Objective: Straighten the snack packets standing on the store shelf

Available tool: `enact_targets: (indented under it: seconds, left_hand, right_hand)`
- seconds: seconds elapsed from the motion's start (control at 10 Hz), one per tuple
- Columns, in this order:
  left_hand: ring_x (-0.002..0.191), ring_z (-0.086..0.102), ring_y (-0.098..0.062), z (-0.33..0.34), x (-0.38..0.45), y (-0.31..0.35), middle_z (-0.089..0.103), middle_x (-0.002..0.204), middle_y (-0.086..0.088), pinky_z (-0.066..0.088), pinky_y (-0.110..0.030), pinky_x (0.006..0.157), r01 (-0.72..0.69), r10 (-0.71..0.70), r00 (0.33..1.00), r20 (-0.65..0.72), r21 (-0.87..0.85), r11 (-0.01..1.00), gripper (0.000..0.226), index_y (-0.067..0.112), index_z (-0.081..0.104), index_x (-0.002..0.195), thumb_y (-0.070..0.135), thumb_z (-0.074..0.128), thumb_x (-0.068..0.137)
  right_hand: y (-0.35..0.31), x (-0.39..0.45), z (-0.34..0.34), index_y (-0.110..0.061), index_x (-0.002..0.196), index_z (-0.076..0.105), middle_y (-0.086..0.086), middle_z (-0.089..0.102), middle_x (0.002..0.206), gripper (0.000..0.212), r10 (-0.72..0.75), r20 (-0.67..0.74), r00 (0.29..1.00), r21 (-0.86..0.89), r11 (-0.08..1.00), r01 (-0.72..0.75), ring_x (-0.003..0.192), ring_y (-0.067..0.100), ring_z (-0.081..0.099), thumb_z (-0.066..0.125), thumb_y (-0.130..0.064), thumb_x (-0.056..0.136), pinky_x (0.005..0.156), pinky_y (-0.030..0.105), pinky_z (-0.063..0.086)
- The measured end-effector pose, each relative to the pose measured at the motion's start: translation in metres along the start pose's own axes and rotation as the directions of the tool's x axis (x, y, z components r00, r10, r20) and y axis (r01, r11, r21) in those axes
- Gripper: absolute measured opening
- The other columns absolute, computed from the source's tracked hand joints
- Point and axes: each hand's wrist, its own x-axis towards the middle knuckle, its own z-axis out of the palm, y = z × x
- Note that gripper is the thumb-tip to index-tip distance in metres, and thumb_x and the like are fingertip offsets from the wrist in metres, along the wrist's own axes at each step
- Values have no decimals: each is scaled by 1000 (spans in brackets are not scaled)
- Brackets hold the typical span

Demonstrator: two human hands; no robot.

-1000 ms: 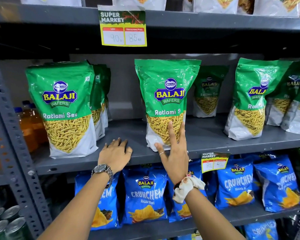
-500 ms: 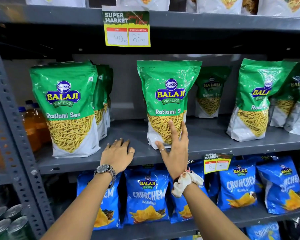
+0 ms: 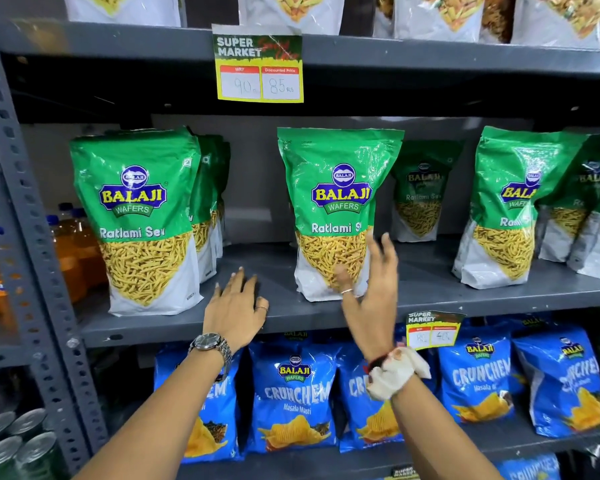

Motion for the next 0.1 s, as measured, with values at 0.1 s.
enact_targets:
  seconds: [0.1]
  left_hand:
    - [148, 13, -23, -2, 4, 0, 16, 159, -12, 12, -44, 122, -33, 37, 988, -152, 27, 999, 62, 9, 23, 146, 30, 34, 90]
  right_hand:
    - [-35, 39, -45, -12, 128, 49, 12, 44, 140, 40, -89, -254, 963, 240, 959, 152, 131, 22, 44, 56, -28, 92, 104, 48, 43]
